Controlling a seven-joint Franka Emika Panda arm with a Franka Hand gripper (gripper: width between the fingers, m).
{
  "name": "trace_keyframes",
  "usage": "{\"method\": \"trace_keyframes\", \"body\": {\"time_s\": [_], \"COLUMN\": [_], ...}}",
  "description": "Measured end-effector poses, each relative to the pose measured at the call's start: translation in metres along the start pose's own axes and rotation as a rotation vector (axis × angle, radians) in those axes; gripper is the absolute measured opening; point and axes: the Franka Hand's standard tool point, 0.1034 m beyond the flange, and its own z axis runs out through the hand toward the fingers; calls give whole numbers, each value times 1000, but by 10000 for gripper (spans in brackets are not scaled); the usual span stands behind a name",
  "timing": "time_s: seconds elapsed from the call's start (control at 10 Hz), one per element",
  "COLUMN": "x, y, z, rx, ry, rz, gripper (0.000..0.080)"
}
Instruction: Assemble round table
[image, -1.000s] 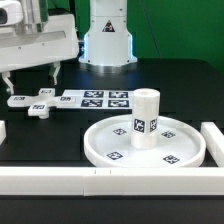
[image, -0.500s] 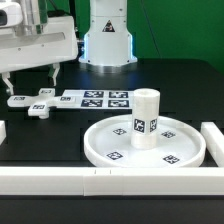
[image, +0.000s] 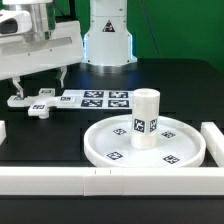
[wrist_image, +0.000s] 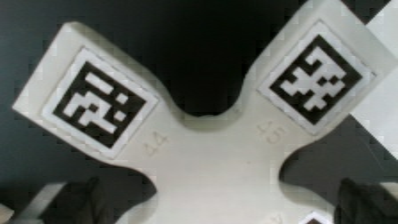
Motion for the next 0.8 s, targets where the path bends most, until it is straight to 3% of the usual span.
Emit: {"method": "trace_keyframes", "body": {"time_s": [0.8], "x": [4], "y": [-6], "z": [7], "rx": [12], "ry": [-2], "rz": [-32], "gripper": [649]}}
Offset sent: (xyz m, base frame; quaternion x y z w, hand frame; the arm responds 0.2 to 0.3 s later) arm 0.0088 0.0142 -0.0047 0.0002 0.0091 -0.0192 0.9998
